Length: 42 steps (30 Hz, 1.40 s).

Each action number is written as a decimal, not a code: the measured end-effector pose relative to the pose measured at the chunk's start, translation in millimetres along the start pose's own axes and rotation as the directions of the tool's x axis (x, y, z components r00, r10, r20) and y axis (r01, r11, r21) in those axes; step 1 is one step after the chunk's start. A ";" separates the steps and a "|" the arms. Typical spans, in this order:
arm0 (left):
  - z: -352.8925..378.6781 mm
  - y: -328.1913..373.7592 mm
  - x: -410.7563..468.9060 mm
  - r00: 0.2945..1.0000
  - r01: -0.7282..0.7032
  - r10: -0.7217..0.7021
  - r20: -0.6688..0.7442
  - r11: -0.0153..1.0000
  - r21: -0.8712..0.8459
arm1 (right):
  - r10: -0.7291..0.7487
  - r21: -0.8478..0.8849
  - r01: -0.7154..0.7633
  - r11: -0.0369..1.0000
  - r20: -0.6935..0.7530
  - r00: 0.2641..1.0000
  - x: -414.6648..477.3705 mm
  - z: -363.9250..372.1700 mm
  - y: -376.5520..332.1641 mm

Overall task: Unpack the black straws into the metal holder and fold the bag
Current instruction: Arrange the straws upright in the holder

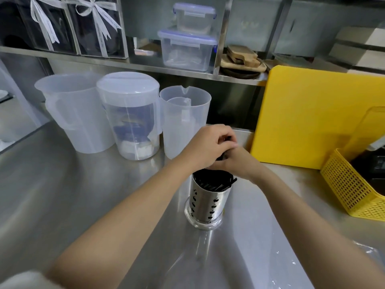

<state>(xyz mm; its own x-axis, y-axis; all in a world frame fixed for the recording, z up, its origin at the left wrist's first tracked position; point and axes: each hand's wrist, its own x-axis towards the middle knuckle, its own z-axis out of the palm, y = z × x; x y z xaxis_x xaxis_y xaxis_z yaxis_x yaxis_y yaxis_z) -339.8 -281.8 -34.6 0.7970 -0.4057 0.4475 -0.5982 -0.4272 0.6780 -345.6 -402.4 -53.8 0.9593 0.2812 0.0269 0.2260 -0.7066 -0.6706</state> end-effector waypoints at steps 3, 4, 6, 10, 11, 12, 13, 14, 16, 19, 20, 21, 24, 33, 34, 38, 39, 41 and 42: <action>3.5 -11.5 -3.7 0.994 0.102 -0.102 0.032 0.995 0.009 | 0.036 0.073 -0.035 0.997 -0.019 0.999 -1.2 -1.8 11.9; 4.4 -15.1 -5.0 0.989 0.136 -0.136 0.057 0.991 0.008 | 0.050 0.077 -0.047 0.996 -0.033 0.998 -1.6 -2.8 15.7; 5.1 -21.7 -6.3 0.976 0.186 -0.187 0.114 0.982 0.018 | 0.053 0.033 -0.052 0.998 -0.030 0.998 -2.5 -3.4 21.1; 7.8 -29.8 -8.7 0.949 0.212 -0.235 0.209 0.969 0.128 | 0.020 -0.171 -0.018 0.985 0.011 1.000 -4.4 2.0 27.8; 8.5 -30.9 -9.7 0.945 0.210 -0.241 0.220 0.965 0.154 | 0.022 -0.186 -0.021 0.982 0.003 1.000 -5.7 1.8 28.5; 8.8 -31.8 -11.0 0.942 0.211 -0.245 0.228 0.964 0.165 | 0.026 -0.173 -0.027 0.985 -0.012 1.000 -6.9 0.3 29.1; 8.4 -32.3 -12.4 0.941 0.213 -0.246 0.232 0.964 0.160 | 0.027 -0.135 -0.032 0.990 -0.038 0.999 -8.8 -1.5 29.9; 6.8 -32.3 -13.7 0.944 0.214 -0.243 0.224 0.966 0.146 | 0.021 -0.089 -0.028 0.996 -0.073 0.997 -10.9 -3.9 30.7; -0.1 -31.5 -15.3 0.961 0.211 -0.227 0.160 0.971 0.108 | -0.011 -0.010 0.010 1.000 -0.165 0.986 -16.0 -9.2 31.0; -14.6 -27.9 -19.7 0.978 0.203 -0.204 0.033 0.979 0.027 | -0.040 0.094 0.072 0.993 -0.302 0.952 -26.4 -13.2 28.5; -18.6 -27.3 -22.7 0.980 0.200 -0.199 -0.003 0.980 0.005 | -0.045 0.127 0.090 0.988 -0.323 0.945 -30.2 -13.0 27.5; -21.8 -26.6 -26.7 0.980 0.197 -0.197 -0.029 0.980 -0.010 | -0.054 0.147 0.108 0.983 -0.331 0.942 -34.7 -12.4 26.0; -24.3 -25.6 -42.6 0.981 0.192 -0.192 -0.028 0.981 -0.025 | -0.079 0.193 0.137 0.972 -0.279 0.957 -47.5 -9.1 19.0; 1.9 -29.3 -81.7 0.988 0.098 -0.118 0.102 0.978 0.182 | -0.004 0.123 0.017 0.992 -0.111 0.994 -73.7 19.8 19.6; 4.5 -30.1 -83.4 0.986 0.107 -0.130 0.102 0.974 0.201 | 0.014 0.117 -0.001 0.993 -0.111 0.994 -74.0 22.5 20.4; 11.6 -30.4 -86.7 0.980 0.125 -0.155 0.124 0.968 0.216 | 0.069 0.082 -0.059 0.995 -0.120 0.990 -72.4 29.7 23.8; 12.6 -30.3 -86.7 0.979 0.131 -0.161 0.124 0.967 0.219 | 0.079 0.079 -0.069 0.994 -0.124 0.989 -71.7 31.1 24.0; 14.0 -30.8 -86.1 0.978 0.145 -0.175 0.114 0.963 0.228 | 0.094 0.098 -0.081 0.992 -0.141 0.986 -69.4 34.4 23.8; 14.6 -31.2 -85.8 0.978 0.150 -0.180 0.109 0.960 0.235 | 0.095 0.107 -0.079 0.991 -0.155 0.983 -68.4 36.0 23.6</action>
<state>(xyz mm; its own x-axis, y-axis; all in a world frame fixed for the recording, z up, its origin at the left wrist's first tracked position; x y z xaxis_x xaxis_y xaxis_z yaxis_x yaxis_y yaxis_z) -390.7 -245.4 -102.6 0.8776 -0.4078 0.2521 -0.4742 -0.6613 0.5811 -411.9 -414.9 -98.1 0.9910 0.1089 0.0776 0.1302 -0.6531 -0.7460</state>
